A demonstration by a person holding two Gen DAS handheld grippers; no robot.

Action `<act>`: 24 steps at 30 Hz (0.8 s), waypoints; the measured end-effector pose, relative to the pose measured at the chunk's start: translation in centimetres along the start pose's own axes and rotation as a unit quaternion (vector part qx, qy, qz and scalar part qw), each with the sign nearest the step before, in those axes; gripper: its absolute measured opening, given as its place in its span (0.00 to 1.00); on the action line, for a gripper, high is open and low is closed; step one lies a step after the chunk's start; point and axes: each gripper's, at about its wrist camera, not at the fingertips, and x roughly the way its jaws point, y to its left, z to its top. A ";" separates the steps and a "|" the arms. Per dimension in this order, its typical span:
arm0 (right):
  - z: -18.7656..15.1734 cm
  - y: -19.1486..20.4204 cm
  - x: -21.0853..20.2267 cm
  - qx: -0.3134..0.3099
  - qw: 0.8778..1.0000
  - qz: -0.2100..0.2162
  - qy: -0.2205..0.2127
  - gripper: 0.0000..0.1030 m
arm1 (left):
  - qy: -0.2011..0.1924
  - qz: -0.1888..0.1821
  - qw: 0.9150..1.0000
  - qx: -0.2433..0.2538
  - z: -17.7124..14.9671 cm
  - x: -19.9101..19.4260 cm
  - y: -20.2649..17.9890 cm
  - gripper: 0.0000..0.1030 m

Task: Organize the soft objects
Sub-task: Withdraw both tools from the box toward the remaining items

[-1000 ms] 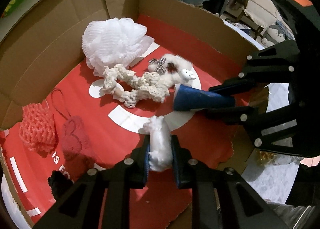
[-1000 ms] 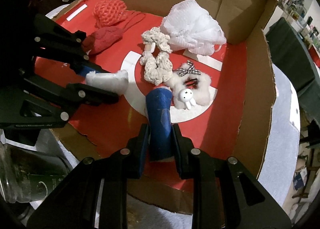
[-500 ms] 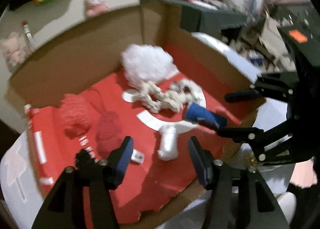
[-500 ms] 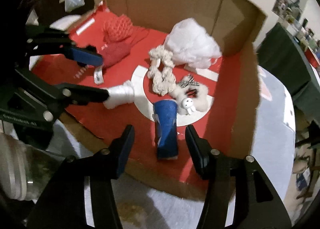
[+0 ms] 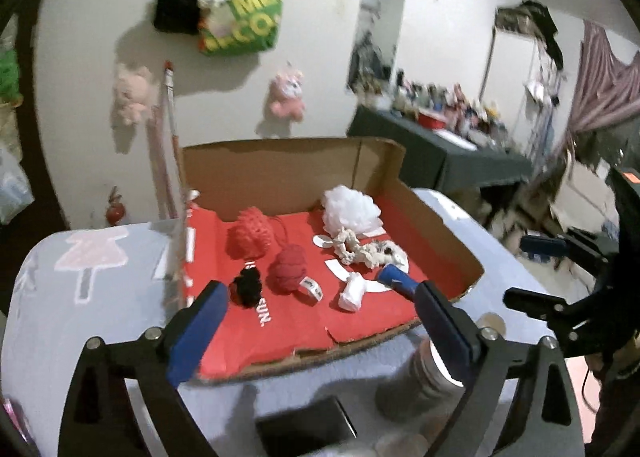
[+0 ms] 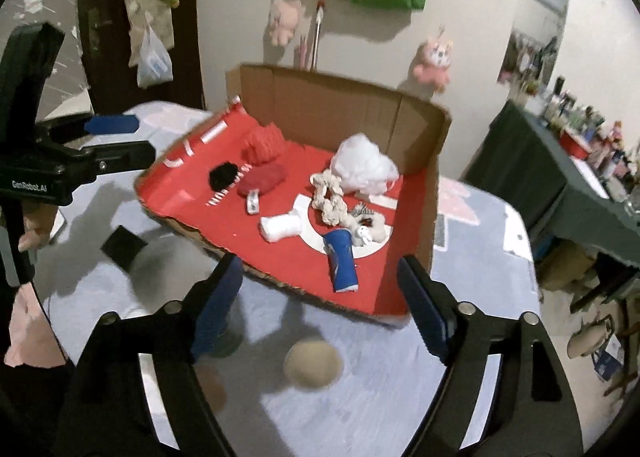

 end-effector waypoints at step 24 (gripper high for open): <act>-14.6 4.2 -2.3 0.109 0.993 0.013 -0.053 0.86 | -0.012 0.079 0.996 -0.028 -16.0 -2.5 -4.7 1.00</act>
